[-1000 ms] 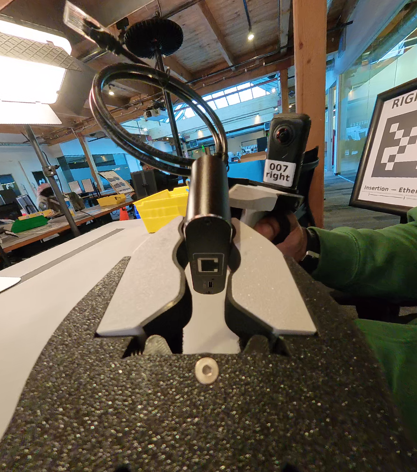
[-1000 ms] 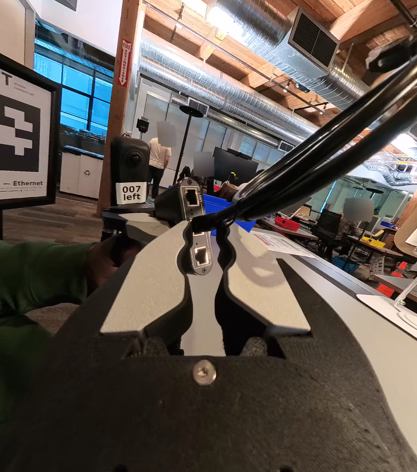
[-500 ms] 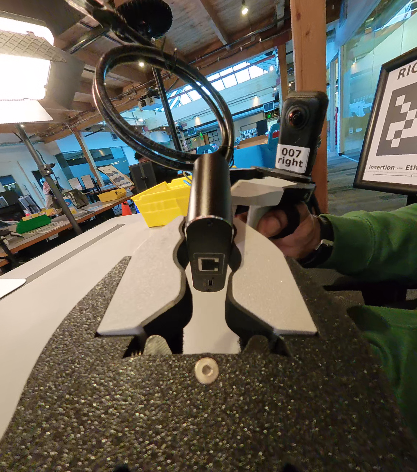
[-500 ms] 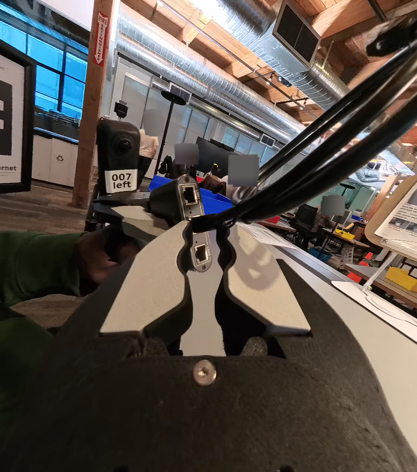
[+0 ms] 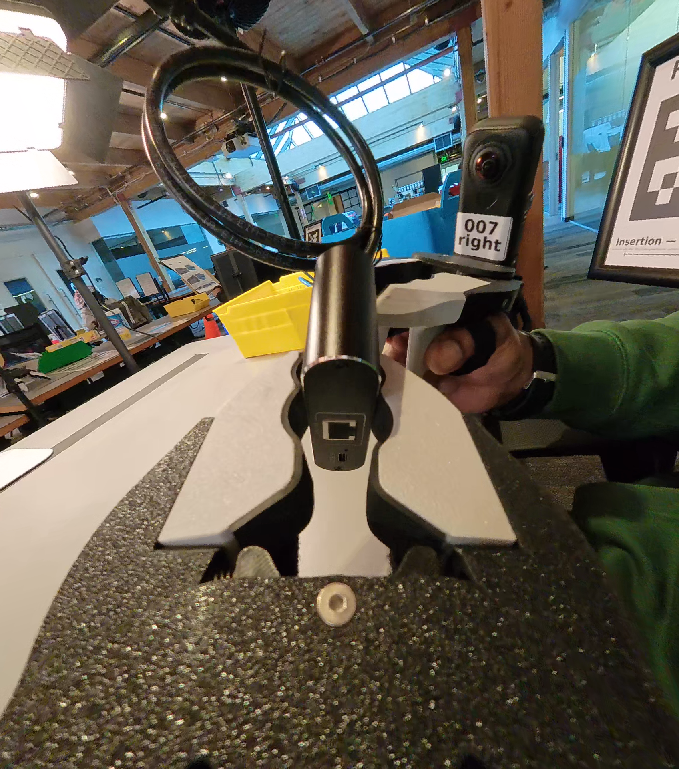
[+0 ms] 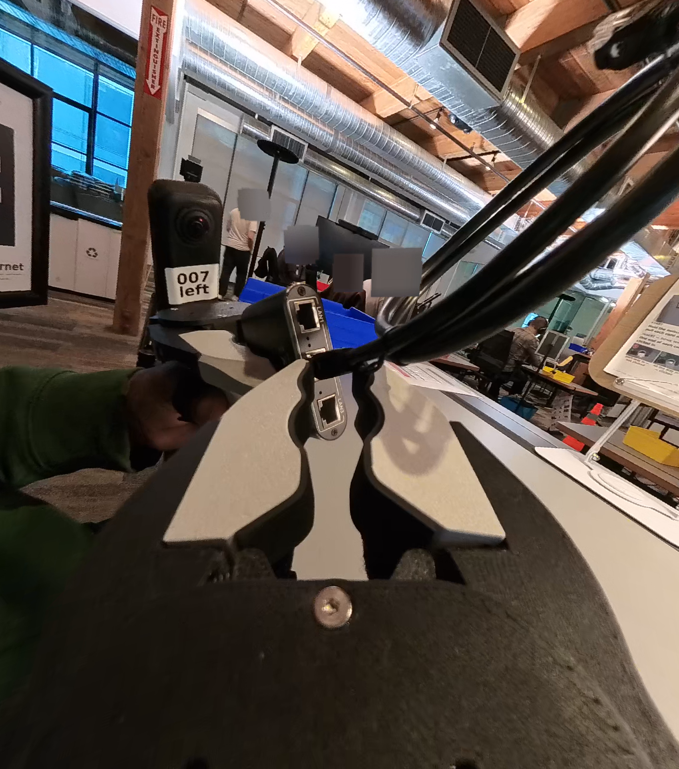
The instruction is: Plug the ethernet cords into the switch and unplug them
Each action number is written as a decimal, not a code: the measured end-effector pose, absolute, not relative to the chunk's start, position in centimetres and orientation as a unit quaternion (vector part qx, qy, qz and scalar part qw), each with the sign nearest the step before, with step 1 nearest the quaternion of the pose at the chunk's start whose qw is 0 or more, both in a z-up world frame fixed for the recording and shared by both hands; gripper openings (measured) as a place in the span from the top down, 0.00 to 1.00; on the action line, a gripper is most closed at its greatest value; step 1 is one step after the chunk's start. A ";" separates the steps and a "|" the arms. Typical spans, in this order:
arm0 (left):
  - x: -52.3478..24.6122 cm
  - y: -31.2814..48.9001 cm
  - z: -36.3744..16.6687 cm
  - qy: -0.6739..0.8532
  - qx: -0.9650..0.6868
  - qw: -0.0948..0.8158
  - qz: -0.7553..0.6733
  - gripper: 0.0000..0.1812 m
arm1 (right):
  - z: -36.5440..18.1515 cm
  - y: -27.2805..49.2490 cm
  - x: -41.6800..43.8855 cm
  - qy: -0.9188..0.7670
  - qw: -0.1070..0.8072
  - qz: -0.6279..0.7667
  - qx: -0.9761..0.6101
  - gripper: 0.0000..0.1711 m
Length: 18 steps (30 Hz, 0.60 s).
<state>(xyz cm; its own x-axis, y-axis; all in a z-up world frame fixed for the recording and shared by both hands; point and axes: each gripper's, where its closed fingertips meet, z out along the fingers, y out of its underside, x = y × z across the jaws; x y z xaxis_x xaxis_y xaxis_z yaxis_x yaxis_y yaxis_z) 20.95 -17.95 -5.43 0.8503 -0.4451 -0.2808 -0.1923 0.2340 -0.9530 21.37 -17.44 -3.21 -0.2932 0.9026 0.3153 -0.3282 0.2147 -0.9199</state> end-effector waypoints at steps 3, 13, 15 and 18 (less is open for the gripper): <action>21.1 -18.0 -5.5 0.264 -0.613 0.739 -0.087 0.84 | -3.2 -17.5 21.5 -0.572 0.532 0.572 -0.249 0.90; 21.5 -17.7 -6.1 0.281 -0.622 0.727 -0.067 0.84 | -3.8 -17.4 22.1 -0.608 0.492 0.579 -0.232 0.90; 21.7 -17.8 -6.2 0.286 -0.623 0.725 -0.068 0.84 | -3.9 -17.4 22.3 -0.612 0.485 0.581 -0.229 0.91; 22.0 -17.9 -6.4 0.298 -0.623 0.720 -0.072 0.84 | -4.1 -17.6 22.6 -0.626 0.469 0.582 -0.220 0.91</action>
<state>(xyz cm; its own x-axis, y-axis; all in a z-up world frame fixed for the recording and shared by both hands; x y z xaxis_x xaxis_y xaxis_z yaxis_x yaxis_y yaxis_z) 22.02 -17.91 -6.43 0.8124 -0.4740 -0.3397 -0.2682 0.2135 -0.9394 22.64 -17.58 -4.10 -0.4621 0.8228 0.3308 -0.2708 0.2243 -0.9362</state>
